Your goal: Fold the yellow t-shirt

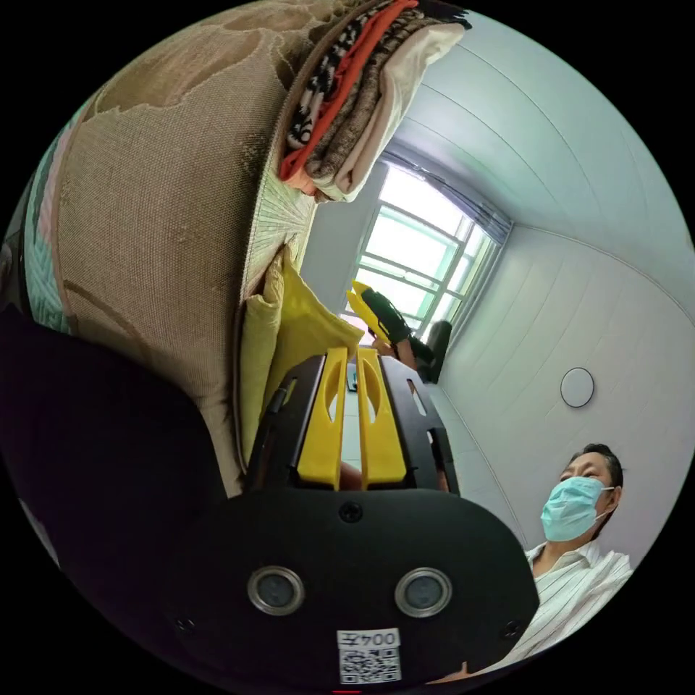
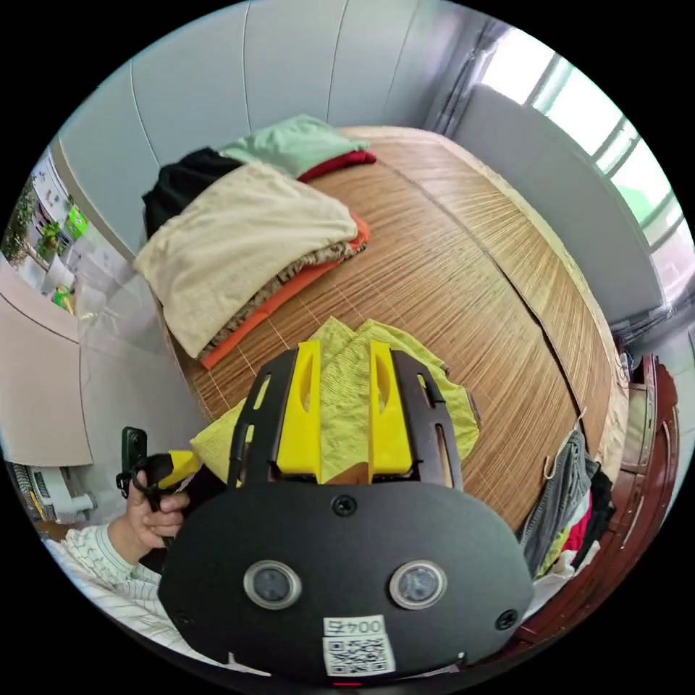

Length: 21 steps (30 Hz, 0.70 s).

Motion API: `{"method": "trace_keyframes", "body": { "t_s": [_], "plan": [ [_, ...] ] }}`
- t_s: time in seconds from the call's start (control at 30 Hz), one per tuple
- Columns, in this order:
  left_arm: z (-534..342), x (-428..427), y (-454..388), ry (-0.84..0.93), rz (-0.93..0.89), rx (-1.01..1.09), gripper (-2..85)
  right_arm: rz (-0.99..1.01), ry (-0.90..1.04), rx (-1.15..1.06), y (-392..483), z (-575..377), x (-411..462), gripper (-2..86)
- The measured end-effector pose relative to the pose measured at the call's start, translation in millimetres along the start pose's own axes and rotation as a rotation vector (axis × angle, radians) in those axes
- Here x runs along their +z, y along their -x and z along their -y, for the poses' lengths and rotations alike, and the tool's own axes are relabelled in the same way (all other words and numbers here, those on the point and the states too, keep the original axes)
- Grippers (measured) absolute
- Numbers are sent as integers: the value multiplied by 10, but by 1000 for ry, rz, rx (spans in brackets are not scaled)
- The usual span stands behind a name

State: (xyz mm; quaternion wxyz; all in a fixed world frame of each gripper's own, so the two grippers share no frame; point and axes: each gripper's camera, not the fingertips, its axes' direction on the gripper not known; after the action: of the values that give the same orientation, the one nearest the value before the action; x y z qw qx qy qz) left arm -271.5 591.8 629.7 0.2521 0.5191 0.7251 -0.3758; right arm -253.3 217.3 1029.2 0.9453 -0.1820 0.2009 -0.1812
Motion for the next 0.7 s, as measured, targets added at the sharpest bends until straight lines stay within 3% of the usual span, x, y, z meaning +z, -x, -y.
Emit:
{"method": "trace_keyframes", "body": {
  "t_s": [0.13,0.27,0.4,0.53,0.6,0.7],
  "plan": [
    [-139,-281,-151,-59,8,43,9,173,-151,183,-1017,-1087,-253,77],
    [-329,-235,-412,-43,98,170,8,553,-189,503,-2232,-2534,208,55],
    [-716,830,-577,251,228,374,21,649,-244,699,-2724,-3569,670,8],
    [-1389,2139,-447,577,553,704,67,755,-264,754,-2994,-4053,1061,32],
    [-1587,2530,-324,659,677,822,84,784,-269,780,-3136,-4123,1208,81],
    [-1614,2825,-232,613,821,945,92,877,-223,766,-3360,-4132,1472,122]
  ]
}}
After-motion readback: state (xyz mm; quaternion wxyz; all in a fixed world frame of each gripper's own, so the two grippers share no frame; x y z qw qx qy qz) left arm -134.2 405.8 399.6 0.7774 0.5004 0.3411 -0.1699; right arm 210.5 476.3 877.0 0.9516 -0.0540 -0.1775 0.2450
